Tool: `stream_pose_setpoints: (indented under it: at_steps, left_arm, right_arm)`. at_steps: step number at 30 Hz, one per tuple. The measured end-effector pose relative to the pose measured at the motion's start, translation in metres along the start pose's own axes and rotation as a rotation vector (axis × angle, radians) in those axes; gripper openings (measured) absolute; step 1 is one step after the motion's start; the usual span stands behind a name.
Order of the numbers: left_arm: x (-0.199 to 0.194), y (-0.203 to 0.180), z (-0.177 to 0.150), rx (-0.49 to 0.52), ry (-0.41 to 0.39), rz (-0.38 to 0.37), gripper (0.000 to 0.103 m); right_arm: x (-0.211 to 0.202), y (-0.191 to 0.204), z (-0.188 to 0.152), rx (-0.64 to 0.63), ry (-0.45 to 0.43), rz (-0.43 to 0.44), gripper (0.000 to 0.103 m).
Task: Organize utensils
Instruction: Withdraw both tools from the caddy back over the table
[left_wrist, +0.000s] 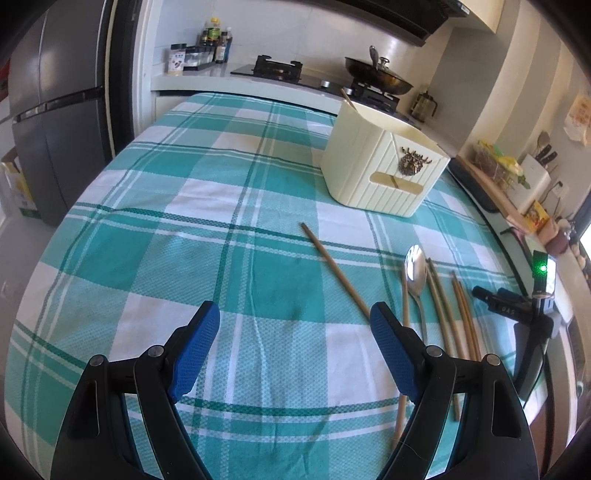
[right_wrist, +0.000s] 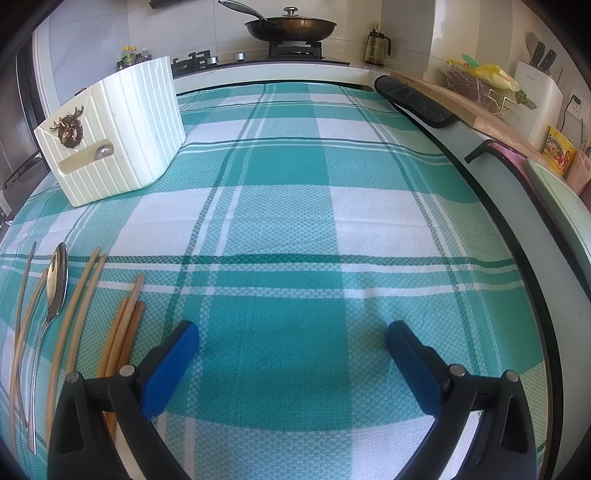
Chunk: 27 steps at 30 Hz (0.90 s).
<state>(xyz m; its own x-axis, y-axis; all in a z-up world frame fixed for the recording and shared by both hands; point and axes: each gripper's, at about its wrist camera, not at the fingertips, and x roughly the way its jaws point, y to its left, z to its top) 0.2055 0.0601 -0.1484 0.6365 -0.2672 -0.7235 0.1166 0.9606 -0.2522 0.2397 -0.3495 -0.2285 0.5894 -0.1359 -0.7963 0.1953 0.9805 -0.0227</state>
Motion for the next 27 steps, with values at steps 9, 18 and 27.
stream_pose_setpoints:
  at_steps: [9,18,27]
  left_arm:
    - [-0.013,0.027,-0.01,-0.028,-0.004,0.091,0.085]
    - [0.0,0.044,-0.007,-0.092,0.007,0.085,0.085]
    - [0.007,0.053,-0.009,-0.102,0.024,0.083,0.085]
  right_arm:
    - [0.0,0.0,0.0,0.0,0.0,0.0,0.103]
    - [0.0,0.0,0.0,0.0,0.0,0.0,0.103]
    - [0.0,0.001,0.0,0.001,0.0,0.0,0.103]
